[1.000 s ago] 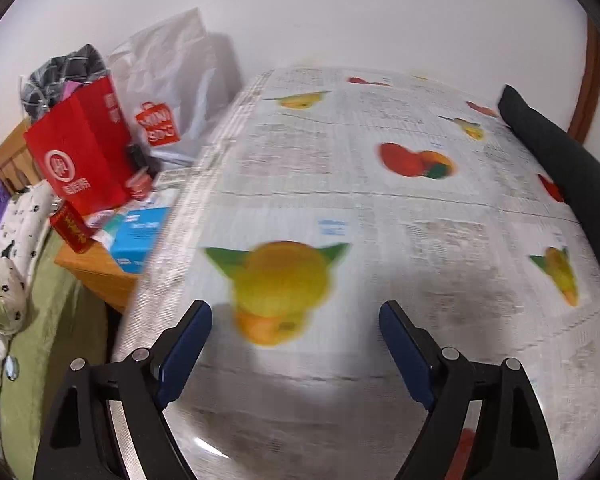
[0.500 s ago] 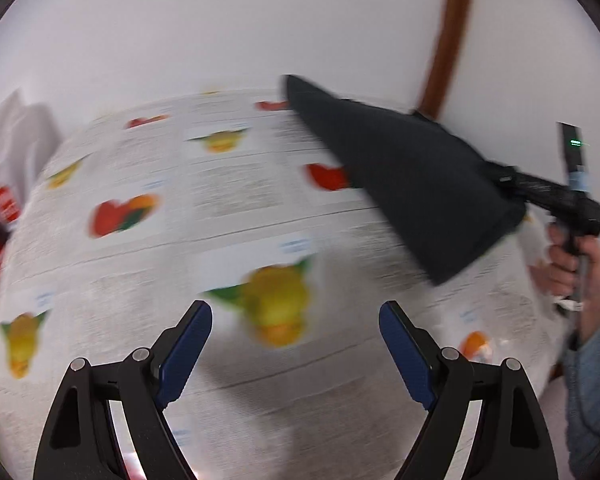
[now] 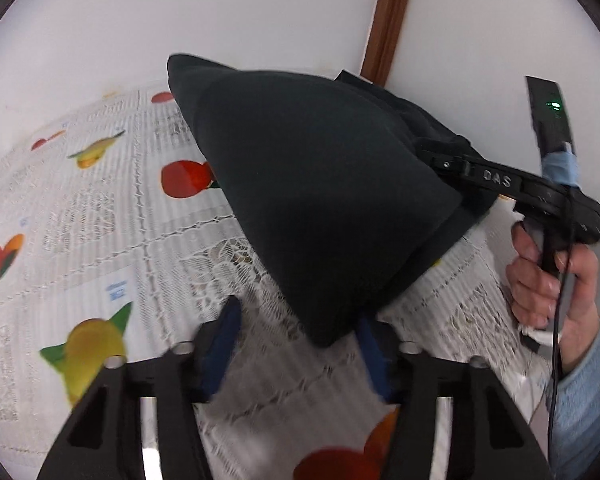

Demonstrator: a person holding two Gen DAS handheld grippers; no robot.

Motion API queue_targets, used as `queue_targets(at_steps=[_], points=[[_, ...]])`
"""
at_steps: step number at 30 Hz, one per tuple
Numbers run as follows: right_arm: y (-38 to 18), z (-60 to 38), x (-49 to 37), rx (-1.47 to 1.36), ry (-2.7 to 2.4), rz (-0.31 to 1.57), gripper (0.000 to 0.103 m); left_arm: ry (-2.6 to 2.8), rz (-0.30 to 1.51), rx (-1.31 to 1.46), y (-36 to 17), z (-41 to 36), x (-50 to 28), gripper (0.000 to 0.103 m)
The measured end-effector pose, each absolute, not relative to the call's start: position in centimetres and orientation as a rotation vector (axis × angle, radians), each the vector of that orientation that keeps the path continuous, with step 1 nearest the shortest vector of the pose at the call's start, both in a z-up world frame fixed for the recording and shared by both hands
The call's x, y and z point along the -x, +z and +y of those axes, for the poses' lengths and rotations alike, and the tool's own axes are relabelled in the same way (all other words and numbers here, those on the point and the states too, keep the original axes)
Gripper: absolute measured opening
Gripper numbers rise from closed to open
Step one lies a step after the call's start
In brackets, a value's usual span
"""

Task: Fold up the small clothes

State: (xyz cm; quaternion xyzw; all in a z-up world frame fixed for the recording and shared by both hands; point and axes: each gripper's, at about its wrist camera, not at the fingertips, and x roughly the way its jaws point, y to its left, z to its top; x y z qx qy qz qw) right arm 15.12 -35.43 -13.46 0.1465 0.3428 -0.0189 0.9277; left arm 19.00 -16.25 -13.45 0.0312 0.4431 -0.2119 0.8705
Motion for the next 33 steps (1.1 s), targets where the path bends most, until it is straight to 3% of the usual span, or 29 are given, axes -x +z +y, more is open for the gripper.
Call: queue_targets(at_steps=[1, 2, 6, 26, 28, 31, 33], points=[[-13.4, -35.0, -15.2, -0.273, -0.045, 0.706, 0.022, -0.446, 0.923, -0.055, -13.6, -16.3, -19.2, 0.036], [-13.4, -34.8, -15.3, -0.261, -0.049, 0.708, 0.022, -0.452, 0.916, -0.045, -13.6, -16.4, -19.3, 0.025], [-13.2, -34.2, -15.4, -0.251, -0.049, 0.711, 0.018, -0.415, 0.881, -0.039, -13.2, -15.6, -19.0, 0.015], [-12.5, -16.6, -17.3, -0.245, 0.288, 0.755, 0.017, -0.153, 0.856, 0.051, -12.3, 3.2, -12.0, 0.013], [-12.3, -16.5, -16.6, -0.274, 0.314, 0.731, 0.022, -0.187, 0.856, 0.096, -12.4, 4.3, -11.4, 0.015], [-12.1, -17.2, -16.4, -0.313, 0.304, 0.706, 0.030, -0.219, 0.836, 0.116, -12.5, 4.8, -11.2, 0.025], [-12.3, -17.3, -16.6, -0.344, 0.303, 0.714, 0.034, -0.235, 0.830, 0.112, -12.4, 4.4, -11.1, 0.055]])
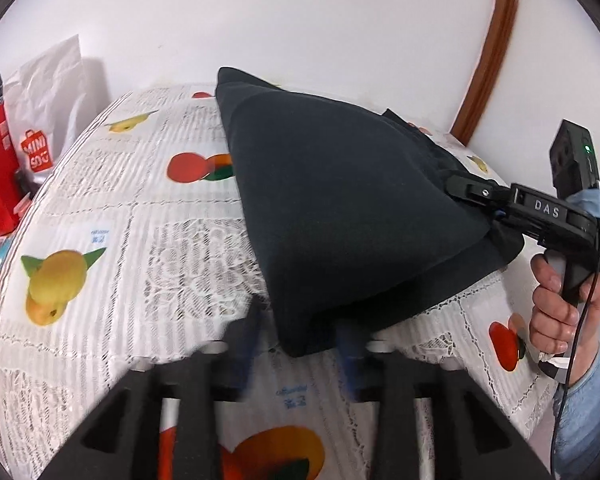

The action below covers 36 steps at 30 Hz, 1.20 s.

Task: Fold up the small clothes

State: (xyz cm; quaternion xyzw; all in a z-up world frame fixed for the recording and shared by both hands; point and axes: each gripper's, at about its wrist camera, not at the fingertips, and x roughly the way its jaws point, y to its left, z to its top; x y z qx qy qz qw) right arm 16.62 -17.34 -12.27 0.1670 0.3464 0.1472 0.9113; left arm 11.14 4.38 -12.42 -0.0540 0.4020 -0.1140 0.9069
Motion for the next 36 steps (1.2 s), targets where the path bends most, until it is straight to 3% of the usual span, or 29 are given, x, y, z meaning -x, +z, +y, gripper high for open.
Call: queue_targets(at_steps=[3, 9, 11, 13, 19, 25, 33, 36], points=[[-12.4, -17.2, -17.4, -0.373, 0.308, 0.733, 0.036, -0.281, 0.820, 0.112, -12.2, 2.6, -12.2, 0.064], [-12.6, -16.1, -18.8, -0.406, 0.255, 0.729, 0.038, -0.156, 0.875, 0.023, -13.4, 0.3, -15.0, 0.066], [-12.6, -15.7, -19.3, -0.403, 0.238, 0.733, 0.031, -0.141, 0.880, 0.002, -13.6, -0.1, -15.3, 0.066], [-12.4, -15.4, -19.7, -0.385, 0.221, 0.734, 0.018, -0.128, 0.883, -0.020, -13.7, -0.4, -15.5, 0.067], [-8.5, -16.7, -18.4, -0.316, 0.202, 0.564, 0.011, -0.117, 0.886, -0.002, -13.9, -0.1, -16.2, 0.067], [-5.6, -23.7, -13.4, -0.360, 0.063, 0.380, 0.011, -0.124, 0.884, -0.001, -13.8, -0.2, -16.1, 0.067], [-11.9, -25.7, -13.0, -0.308, -0.012, 0.653, 0.015, -0.120, 0.885, -0.007, -13.5, 0.1, -16.0, 0.067], [-11.6, -25.7, -12.0, -0.249, -0.061, 0.647, 0.028, -0.133, 0.883, -0.006, -13.6, 0.2, -15.8, 0.068]])
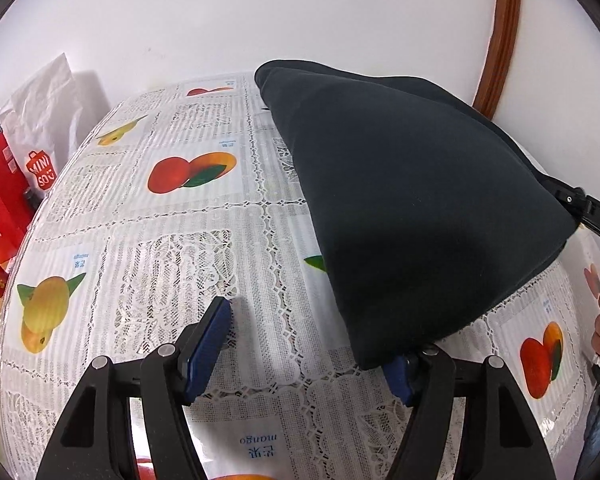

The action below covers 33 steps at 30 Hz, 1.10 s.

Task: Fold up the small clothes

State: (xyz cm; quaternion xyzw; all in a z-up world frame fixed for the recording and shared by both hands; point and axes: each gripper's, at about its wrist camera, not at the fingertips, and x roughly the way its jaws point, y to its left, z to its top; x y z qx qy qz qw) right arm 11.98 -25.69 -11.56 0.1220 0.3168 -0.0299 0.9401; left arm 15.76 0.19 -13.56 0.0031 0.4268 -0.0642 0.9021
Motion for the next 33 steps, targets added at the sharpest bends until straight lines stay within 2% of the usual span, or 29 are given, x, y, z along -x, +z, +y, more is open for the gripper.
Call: queue_targets(at_steps=[5, 8, 13, 16, 22, 25, 33], points=[[-9.5, -25.4, -9.8, -0.105, -0.106, 0.611, 0.034, -0.251, 0.846, 0.011, -12.1, 0.1, -12.7, 0.066], [-8.4, -25.2, -9.4, -0.103, -0.071, 0.578, 0.035, -0.312, 0.793, 0.049, -10.4, -0.2, -11.3, 0.066], [-11.6, -24.9, -10.9, -0.108, -0.070, 0.695, 0.034, -0.313, 0.732, 0.046, -7.9, -1.3, -12.2, 0.066], [-12.9, -25.0, -10.3, -0.139, -0.064, 0.709, 0.034, -0.246, 0.764, -0.003, -8.7, -1.9, -14.6, 0.066], [-10.6, -24.8, -9.8, -0.089, -0.026, 0.698, 0.035, -0.231, 0.895, -0.009, -12.7, -2.0, -16.9, 0.068], [-9.2, -24.9, -11.5, -0.096, 0.009, 0.686, 0.039, -0.244, 0.884, -0.023, -11.9, -2.2, -16.5, 0.067], [-7.7, -24.2, -20.5, -0.103, 0.038, 0.775, 0.039, -0.228, 0.865, -0.005, -9.9, -1.2, -18.8, 0.068]])
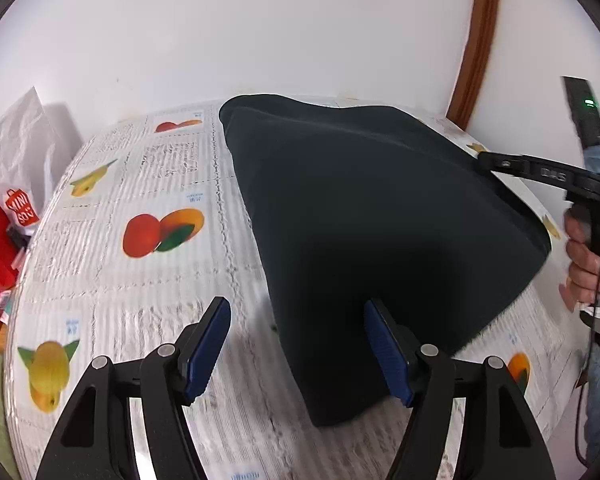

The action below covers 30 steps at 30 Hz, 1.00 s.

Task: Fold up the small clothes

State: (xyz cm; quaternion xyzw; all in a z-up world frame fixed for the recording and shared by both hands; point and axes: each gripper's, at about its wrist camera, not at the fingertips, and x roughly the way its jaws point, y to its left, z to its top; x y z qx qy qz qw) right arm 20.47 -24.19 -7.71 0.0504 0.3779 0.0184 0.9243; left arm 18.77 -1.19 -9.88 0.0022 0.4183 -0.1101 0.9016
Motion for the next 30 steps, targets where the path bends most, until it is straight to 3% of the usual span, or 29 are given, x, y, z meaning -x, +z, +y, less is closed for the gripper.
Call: queue_targets(at_steps=[3, 5, 6, 10, 14, 21, 23, 25, 30], points=[[-8.7, -23.9, -24.2, -0.149, 0.047, 0.870, 0.036, -0.248, 0.883, 0.023, -10.0, -1.2, -20.4, 0.071], [-9.8, -24.0, -26.4, -0.185, 0.045, 0.911, 0.027, -0.257, 0.885, 0.021, -10.1, -1.5, -21.1, 0.073], [-10.3, -24.2, -27.1, -0.206, 0.043, 0.921, 0.007, -0.260, 0.887, 0.021, -10.2, -1.6, -21.3, 0.073], [-9.7, -26.7, -25.6, -0.318, 0.075, 0.760, 0.003, -0.282, 0.893, 0.041, -10.5, -1.6, -21.7, 0.074], [-12.1, -27.8, -25.1, -0.377, 0.067, 0.813, 0.002, -0.286, 0.898, 0.049, -10.6, -1.6, -21.7, 0.074], [-10.4, -26.8, -21.6, -0.245, -0.008, 0.825, 0.008, -0.248, 0.898, 0.044, -10.2, -1.6, -20.5, 0.074], [-10.2, -26.2, -19.8, -0.207, 0.011, 0.830, 0.014, -0.246, 0.904, 0.043, -10.4, -1.6, -20.1, 0.074], [-10.3, -26.0, -17.9, -0.187, 0.019, 0.828, 0.031, -0.247, 0.910, 0.036, -10.6, -1.6, -19.3, 0.074], [-10.9, -26.9, -13.0, -0.203, 0.024, 0.819, 0.035, -0.252, 0.933, 0.016, -11.4, -1.5, -17.1, 0.074]])
